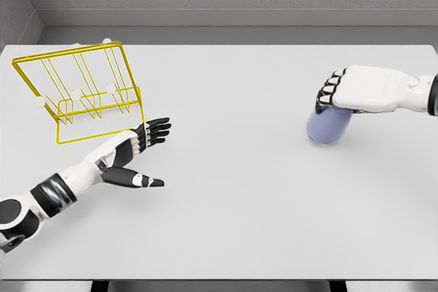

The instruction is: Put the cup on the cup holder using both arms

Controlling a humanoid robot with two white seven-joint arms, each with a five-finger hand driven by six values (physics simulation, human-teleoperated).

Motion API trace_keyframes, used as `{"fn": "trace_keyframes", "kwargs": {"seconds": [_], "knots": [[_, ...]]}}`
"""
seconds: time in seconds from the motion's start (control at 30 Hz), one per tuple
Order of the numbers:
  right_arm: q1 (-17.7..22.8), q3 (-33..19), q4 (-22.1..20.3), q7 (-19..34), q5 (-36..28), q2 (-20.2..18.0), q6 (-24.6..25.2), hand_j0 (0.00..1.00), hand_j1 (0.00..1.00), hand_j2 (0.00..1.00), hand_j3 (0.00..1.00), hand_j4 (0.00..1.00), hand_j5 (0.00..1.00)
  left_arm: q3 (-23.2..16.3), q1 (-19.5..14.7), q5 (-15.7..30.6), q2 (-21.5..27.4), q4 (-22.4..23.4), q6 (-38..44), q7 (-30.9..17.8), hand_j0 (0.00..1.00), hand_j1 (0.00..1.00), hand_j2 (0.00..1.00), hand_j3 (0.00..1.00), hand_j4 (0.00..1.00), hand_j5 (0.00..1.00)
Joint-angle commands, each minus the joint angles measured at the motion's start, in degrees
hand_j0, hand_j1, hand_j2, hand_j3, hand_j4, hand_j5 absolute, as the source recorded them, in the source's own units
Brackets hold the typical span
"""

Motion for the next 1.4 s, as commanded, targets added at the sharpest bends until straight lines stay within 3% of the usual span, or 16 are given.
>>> {"fn": "trace_keyframes", "kwargs": {"seconds": [0.0, 0.1, 0.27, 0.87, 1.37], "knots": [[0.0, -0.79, -2.16, 0.09, -0.04, -0.21, 0.12, 0.57, 0.57, 0.57, 0.57, 0.57, 0.57, 0.02, 0.0, 0.23, -0.33, 0.26, 0.2, 0.0, 1.0, 1.0, 1.0, 1.0, 1.0, 1.0], [0.0, -0.79, -5.23, 0.88, 0.05, -0.56, 0.12, 0.57, 0.57, 0.57, 0.57, 0.57, 0.57, 0.02, -0.09, 0.14, -1.03, 1.58, 0.2, -0.09, 1.0, 1.0, 1.0, 1.0, 1.0, 1.0], [-0.09, -0.87, -5.94, 1.94, -0.13, 0.41, 0.12, 0.57, 0.57, 0.57, 0.57, 0.57, 0.57, 0.02, -0.26, 0.05, -2.7, 3.34, 0.2, -0.09, 1.0, 1.0, 1.0, 1.0, 1.0, 1.0], [-0.88, -0.52, -6.03, 4.75, 1.72, 12.88, 0.12, 0.56, 0.56, 0.56, 0.56, 0.56, 0.56, 0.02, 0.0, 0.05, -2.52, 4.48, -0.06, -0.09, 1.0, 1.0, 1.0, 1.0, 1.0, 1.0], [-1.05, 1.06, -6.03, 4.92, 3.92, 19.21, 0.12, 0.56, 0.56, 0.56, 0.56, 0.56, 0.56, 0.02, -0.09, -0.04, -2.61, 4.83, -0.15, -0.09, 1.0, 1.0, 1.0, 1.0, 1.0, 1.0]]}}
